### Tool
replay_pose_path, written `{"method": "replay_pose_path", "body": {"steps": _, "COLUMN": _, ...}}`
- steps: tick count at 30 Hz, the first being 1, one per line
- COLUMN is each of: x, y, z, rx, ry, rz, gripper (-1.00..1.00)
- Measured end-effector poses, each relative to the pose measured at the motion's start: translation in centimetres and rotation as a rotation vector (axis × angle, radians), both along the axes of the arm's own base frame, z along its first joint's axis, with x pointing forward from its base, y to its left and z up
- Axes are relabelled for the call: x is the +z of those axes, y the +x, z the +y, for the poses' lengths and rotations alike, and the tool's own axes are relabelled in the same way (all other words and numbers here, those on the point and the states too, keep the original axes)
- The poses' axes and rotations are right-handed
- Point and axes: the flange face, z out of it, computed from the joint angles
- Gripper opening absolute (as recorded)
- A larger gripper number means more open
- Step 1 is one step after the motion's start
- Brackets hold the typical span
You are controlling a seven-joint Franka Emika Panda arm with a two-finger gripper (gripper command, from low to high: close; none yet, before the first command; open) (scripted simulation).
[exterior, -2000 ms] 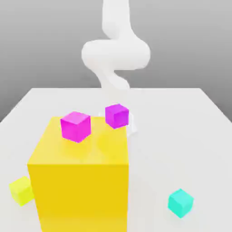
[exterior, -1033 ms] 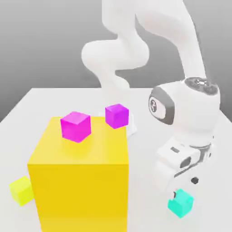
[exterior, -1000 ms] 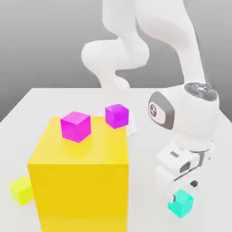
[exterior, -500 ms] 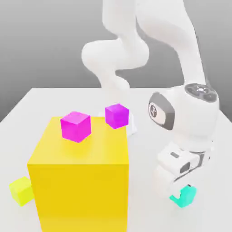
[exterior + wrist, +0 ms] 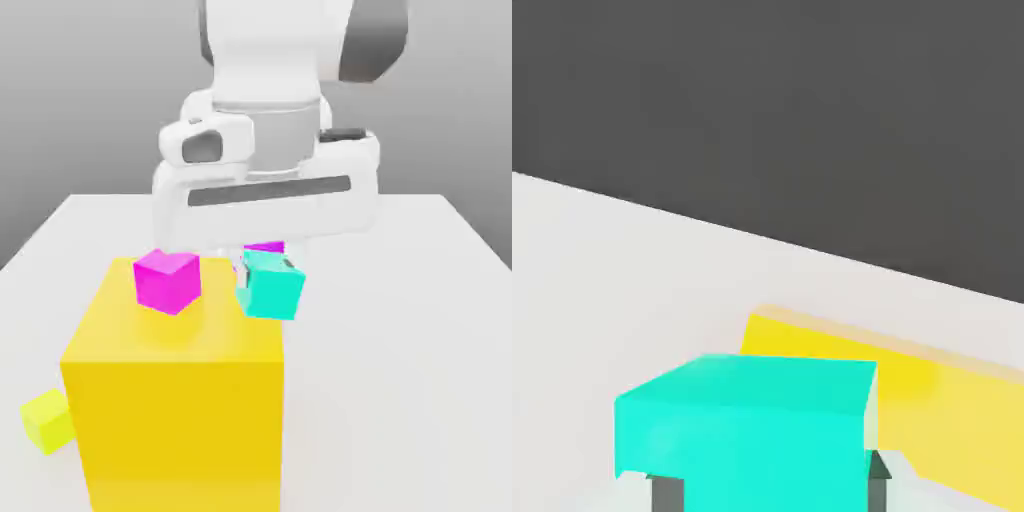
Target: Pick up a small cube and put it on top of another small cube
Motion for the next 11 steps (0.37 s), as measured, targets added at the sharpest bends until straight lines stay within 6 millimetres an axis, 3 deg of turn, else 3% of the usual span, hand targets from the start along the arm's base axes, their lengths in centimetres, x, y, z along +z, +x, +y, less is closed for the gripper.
{"method": "replay_pose_path", "body": {"steps": 3, "x": 3.4, "y": -3.1, "z": -4.3, "rx": -0.084, "ry": 0.014, "rz": 0.015, "gripper": -1.00}}
{"method": "replay_pose_path", "body": {"steps": 4, "x": 3.4, "y": -4.1, "z": -5.2, "rx": -0.103, "ry": 0.001, "rz": 0.034, "gripper": -1.00}}
{"method": "replay_pose_path", "body": {"steps": 8, "x": -1.3, "y": -4.8, "z": -6.1, "rx": -0.123, "ry": -0.013, "rz": 0.054, "gripper": -1.00}}
{"method": "replay_pose_path", "body": {"steps": 9, "x": -2.5, "y": -4.9, "z": -6.2, "rx": -0.123, "ry": -0.014, "rz": 0.055, "gripper": 1.00}}
{"method": "replay_pose_path", "body": {"steps": 11, "x": -2.5, "y": -4.9, "z": -6.2, "rx": -0.123, "ry": -0.013, "rz": 0.055, "gripper": 1.00}}
